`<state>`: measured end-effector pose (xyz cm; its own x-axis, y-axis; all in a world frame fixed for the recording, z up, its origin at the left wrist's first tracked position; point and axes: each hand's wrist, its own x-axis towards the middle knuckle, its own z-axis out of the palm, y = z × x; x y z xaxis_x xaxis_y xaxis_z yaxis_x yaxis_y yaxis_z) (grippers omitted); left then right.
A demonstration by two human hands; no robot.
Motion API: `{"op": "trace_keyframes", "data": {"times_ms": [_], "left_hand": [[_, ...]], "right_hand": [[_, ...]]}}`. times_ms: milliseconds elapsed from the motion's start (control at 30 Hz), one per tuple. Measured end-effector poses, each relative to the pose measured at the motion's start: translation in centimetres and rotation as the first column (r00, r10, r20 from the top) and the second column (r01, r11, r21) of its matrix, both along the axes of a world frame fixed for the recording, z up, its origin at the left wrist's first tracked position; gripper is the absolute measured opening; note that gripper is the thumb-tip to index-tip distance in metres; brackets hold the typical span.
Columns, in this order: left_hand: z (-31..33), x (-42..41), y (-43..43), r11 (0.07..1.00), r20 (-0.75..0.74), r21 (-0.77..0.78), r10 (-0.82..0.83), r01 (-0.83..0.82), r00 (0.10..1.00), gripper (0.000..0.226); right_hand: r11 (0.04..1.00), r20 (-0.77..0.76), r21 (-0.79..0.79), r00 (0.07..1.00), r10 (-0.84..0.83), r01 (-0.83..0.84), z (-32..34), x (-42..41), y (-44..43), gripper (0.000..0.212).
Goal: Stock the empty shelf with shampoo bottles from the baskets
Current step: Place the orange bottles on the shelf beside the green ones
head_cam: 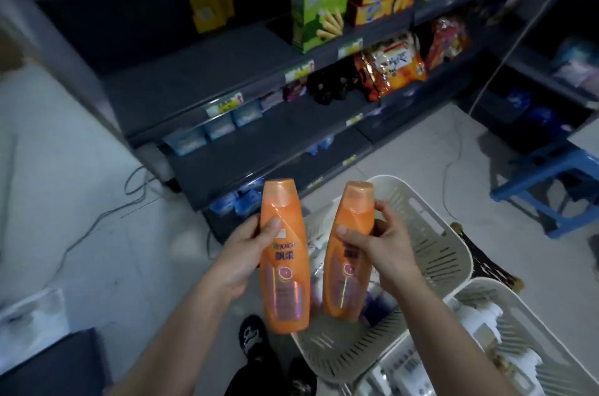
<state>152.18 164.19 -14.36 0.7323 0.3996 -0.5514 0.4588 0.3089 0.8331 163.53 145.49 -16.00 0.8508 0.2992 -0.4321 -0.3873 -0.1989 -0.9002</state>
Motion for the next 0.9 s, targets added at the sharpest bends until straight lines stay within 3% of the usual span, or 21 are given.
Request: {"op": "trace_keyframes", "data": {"times_ms": [167, 300, 367, 567, 700, 800, 900], "left_hand": [[3.7, -7.3, 4.0, 0.967, 0.067, 0.189, 0.161, -0.17, 0.985, 0.021], [5.9, -14.3, 6.8, 0.878, 0.122, 0.279, 0.37, -0.389, 0.921, 0.007], [6.9, -18.0, 8.0, 0.825, 0.146, 0.318, 0.444, -0.467, 0.884, 0.01], [10.5, -29.2, 9.9, 0.641, 0.221, 0.37, 0.643, -0.673, 0.733, 0.048], [12.3, -36.5, 10.7, 0.487, 0.28, 0.394, 0.744, -0.779, 0.607, 0.038], [14.0, -41.6, 11.0, 0.367, 0.347, 0.402, 0.787, -0.839, 0.51, 0.013], [15.8, -46.5, 11.0, 0.263, 0.386, 0.389, 0.823, -0.883, 0.416, 0.027]], "right_hand": [[0.983, 0.149, -0.021, 0.972, 0.182, -0.181, 3.0, -2.8, 6.0, 0.061], [0.939, 0.208, -0.022, 0.917, 0.341, -0.344, 5.0, -6.4, 11.8, 0.054], [0.893, 0.218, -0.018, 0.87, 0.442, -0.449, 6.0, -8.8, 14.6, 0.052], [0.698, 0.33, -0.032, 0.652, 0.683, -0.715, 8.5, -17.8, 22.4, 0.05], [0.565, 0.373, -0.069, 0.504, 0.779, -0.822, 10.1, -24.7, 26.8, 0.05], [0.468, 0.399, -0.054, 0.411, 0.82, -0.882, 12.4, -29.9, 29.6, 0.05], [0.359, 0.44, -0.059, 0.299, 0.847, -0.931, 14.7, -34.8, 32.1, 0.048]]}}
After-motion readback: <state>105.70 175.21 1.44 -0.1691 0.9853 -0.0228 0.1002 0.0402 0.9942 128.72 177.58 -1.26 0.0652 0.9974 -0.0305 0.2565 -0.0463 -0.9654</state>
